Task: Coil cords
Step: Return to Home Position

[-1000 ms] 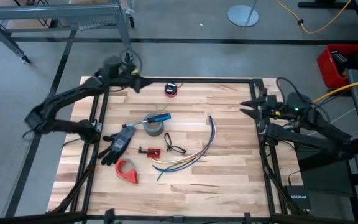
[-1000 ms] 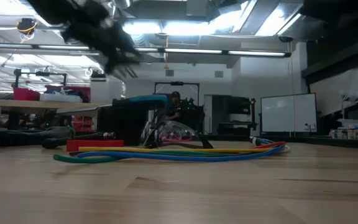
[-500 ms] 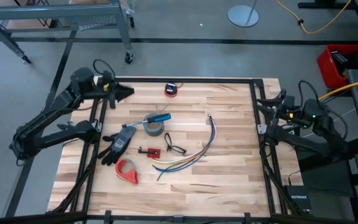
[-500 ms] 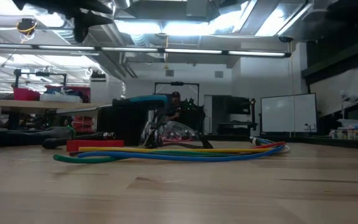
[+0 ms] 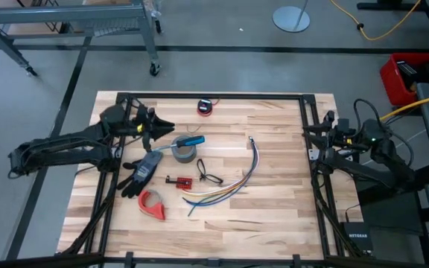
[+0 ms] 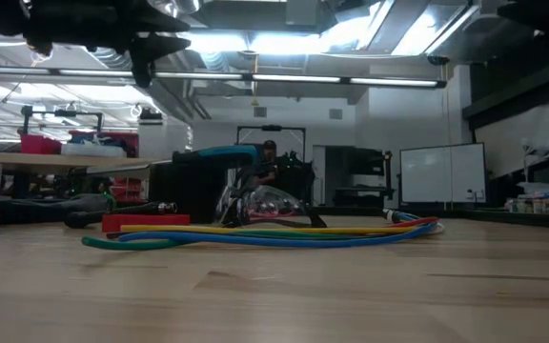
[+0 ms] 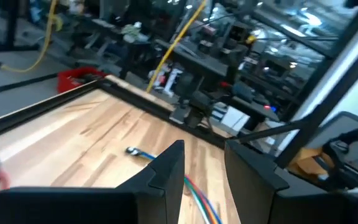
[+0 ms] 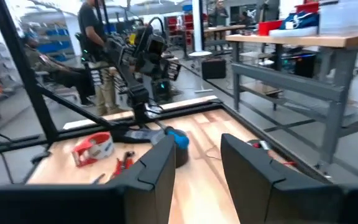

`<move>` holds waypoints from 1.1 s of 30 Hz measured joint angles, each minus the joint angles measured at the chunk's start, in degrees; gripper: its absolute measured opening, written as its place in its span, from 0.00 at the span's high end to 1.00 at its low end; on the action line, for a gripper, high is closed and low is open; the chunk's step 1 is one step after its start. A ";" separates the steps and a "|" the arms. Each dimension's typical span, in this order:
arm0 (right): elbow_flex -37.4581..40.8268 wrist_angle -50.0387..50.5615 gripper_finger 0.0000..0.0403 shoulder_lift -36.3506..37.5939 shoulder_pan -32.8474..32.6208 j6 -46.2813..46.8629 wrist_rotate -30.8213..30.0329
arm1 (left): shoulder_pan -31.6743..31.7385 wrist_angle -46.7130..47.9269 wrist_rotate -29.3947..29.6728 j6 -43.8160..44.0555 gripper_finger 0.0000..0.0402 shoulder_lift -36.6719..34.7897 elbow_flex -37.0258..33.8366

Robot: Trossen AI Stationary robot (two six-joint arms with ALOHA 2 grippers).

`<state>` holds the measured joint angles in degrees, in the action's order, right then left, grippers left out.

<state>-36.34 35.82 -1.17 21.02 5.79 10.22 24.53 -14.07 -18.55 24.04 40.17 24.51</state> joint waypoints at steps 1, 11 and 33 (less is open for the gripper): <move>0.88 -1.34 0.67 0.00 0.00 1.17 0.59 | -0.97 -1.97 0.46 0.02 0.73 0.42 -0.72; 15.24 -18.94 0.67 0.35 0.00 3.46 3.98 | -10.16 -8.15 13.41 -3.74 0.73 3.80 -5.28; 26.65 -20.81 0.67 0.33 0.00 4.48 4.42 | -16.38 -17.17 19.02 -5.40 0.73 4.23 -17.51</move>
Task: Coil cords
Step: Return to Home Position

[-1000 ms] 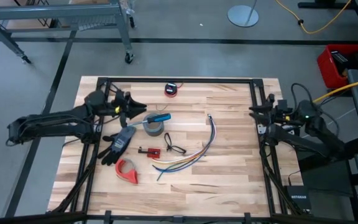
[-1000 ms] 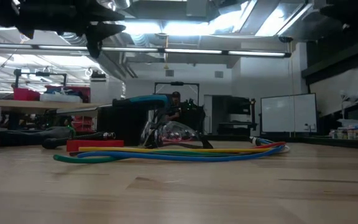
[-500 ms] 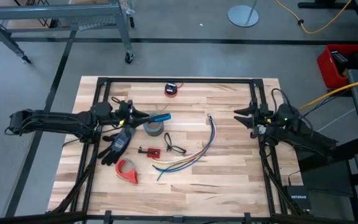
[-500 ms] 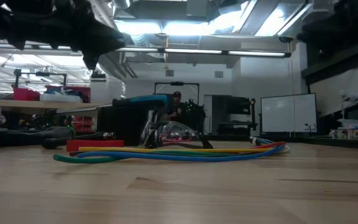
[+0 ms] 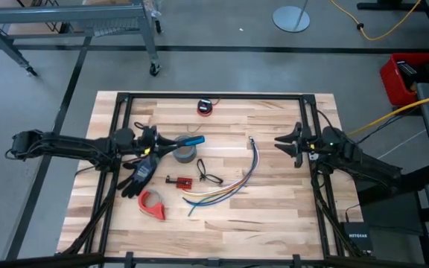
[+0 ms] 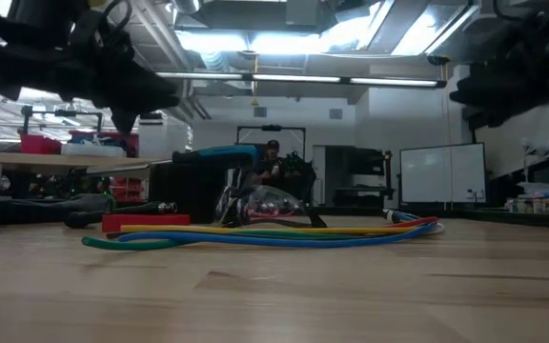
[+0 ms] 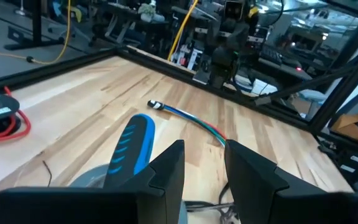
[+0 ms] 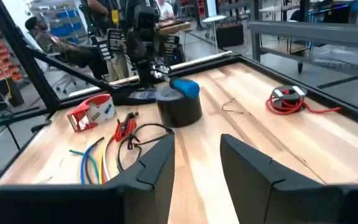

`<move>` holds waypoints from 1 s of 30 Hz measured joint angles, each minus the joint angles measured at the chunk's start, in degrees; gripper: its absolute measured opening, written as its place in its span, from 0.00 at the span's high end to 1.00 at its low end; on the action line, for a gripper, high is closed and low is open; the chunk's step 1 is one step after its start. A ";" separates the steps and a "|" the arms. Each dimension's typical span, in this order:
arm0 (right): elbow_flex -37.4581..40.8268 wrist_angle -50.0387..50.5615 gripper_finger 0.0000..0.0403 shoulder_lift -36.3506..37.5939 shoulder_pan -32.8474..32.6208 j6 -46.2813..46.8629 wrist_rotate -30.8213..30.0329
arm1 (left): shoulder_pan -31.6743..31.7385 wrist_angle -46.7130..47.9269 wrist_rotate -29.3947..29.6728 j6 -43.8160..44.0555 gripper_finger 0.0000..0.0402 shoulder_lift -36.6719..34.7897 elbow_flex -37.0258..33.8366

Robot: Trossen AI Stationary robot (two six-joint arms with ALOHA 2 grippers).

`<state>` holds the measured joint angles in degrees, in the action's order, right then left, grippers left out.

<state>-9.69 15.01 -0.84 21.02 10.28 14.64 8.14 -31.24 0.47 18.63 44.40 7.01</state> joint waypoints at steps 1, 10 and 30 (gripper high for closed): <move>0.57 -0.60 0.67 0.00 0.00 0.35 -0.01 | 0.00 -1.07 0.00 0.11 0.73 0.00 -0.74; 1.66 -1.62 0.67 0.00 0.00 2.57 0.21 | 0.00 -5.88 -1.43 1.06 0.73 -0.02 -4.98; 1.66 -1.49 0.67 0.00 -0.02 4.94 12.21 | 0.04 -5.36 -13.12 0.68 0.73 -0.02 -6.47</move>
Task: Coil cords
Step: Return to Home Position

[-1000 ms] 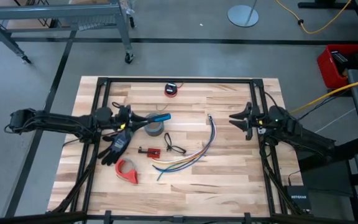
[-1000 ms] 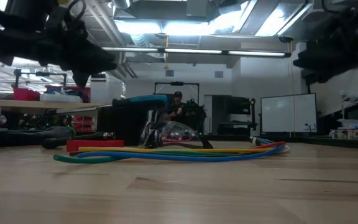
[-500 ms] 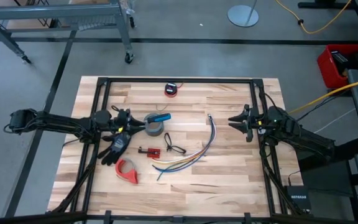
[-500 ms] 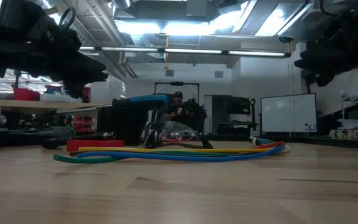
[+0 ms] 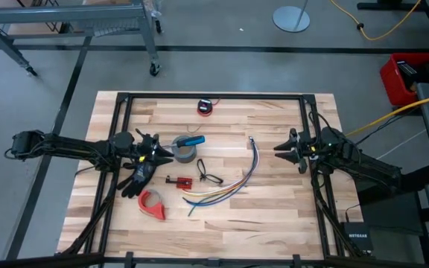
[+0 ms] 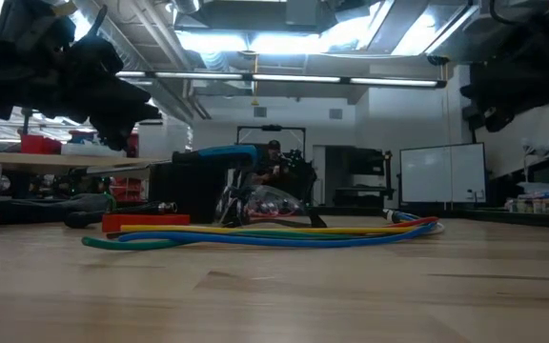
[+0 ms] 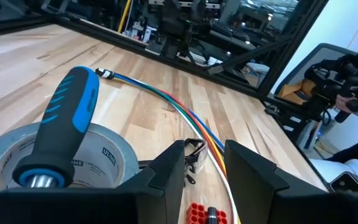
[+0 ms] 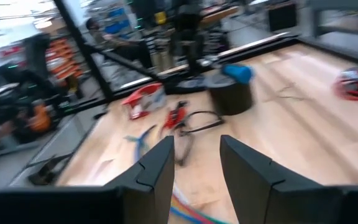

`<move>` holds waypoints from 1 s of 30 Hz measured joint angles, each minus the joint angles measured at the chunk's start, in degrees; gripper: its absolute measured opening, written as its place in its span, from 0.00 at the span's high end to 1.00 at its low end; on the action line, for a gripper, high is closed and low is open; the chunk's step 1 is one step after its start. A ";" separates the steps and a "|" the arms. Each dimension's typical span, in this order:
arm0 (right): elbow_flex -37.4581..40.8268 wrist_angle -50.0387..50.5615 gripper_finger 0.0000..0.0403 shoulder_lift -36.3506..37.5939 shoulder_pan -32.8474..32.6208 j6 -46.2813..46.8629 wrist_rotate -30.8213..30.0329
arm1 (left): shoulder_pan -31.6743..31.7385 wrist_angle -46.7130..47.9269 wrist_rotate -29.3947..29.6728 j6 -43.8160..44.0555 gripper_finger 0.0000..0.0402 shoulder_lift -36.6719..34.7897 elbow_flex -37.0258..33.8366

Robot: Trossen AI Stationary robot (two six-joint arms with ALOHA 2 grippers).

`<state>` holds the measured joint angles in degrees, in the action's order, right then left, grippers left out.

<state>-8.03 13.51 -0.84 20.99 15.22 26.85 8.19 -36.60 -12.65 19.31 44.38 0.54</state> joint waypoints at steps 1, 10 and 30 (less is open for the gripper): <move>0.00 0.02 0.67 0.00 0.00 0.02 -1.81 | 0.00 0.04 -0.01 -0.01 0.73 0.00 0.00; 3.23 -3.38 0.67 -0.28 -0.01 2.30 -13.51 | 0.00 0.11 0.00 -0.68 0.73 0.02 0.00; 7.40 -14.55 0.67 -3.91 0.02 0.85 -26.71 | 0.00 8.90 3.32 -1.67 0.73 0.00 0.00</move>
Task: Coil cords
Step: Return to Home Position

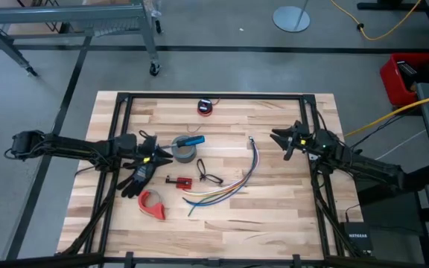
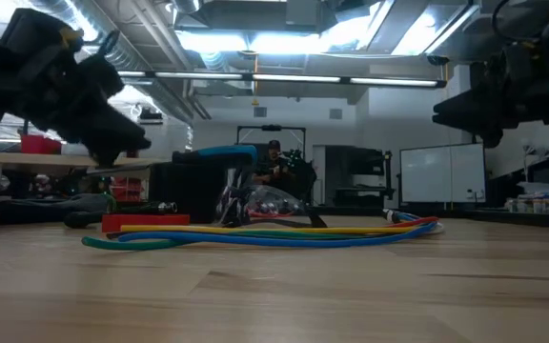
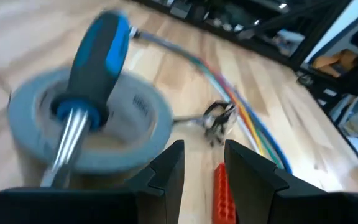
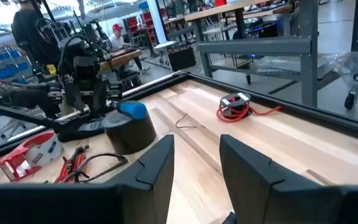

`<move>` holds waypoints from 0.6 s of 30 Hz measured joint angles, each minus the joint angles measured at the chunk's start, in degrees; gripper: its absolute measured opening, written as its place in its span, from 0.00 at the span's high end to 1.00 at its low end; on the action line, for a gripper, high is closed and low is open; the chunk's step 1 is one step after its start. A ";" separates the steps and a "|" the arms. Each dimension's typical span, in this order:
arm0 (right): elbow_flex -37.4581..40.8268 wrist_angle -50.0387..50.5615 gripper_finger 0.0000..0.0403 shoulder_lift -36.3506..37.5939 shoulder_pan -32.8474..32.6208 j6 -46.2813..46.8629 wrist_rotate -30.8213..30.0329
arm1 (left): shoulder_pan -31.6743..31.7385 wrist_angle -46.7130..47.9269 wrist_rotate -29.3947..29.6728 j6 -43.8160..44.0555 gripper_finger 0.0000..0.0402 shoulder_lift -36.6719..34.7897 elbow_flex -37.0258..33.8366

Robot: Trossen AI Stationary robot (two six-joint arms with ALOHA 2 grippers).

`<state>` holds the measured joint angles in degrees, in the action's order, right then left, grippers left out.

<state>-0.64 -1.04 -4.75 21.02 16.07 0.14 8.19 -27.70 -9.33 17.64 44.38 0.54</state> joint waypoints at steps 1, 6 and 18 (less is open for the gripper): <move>0.01 0.00 0.67 -0.14 0.00 -0.01 0.00 | 0.00 1.15 0.12 1.19 0.73 0.00 -0.01; 0.06 0.00 0.67 -0.36 0.00 -0.01 0.15 | 0.00 7.06 0.66 7.51 0.73 0.02 -0.02; 0.14 0.12 0.67 -0.36 0.00 -0.02 0.54 | 0.00 12.69 6.28 2.52 0.73 0.00 -0.02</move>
<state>-0.49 -0.92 -5.10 21.02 16.05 0.68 8.19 -15.01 -3.05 20.17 44.38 0.51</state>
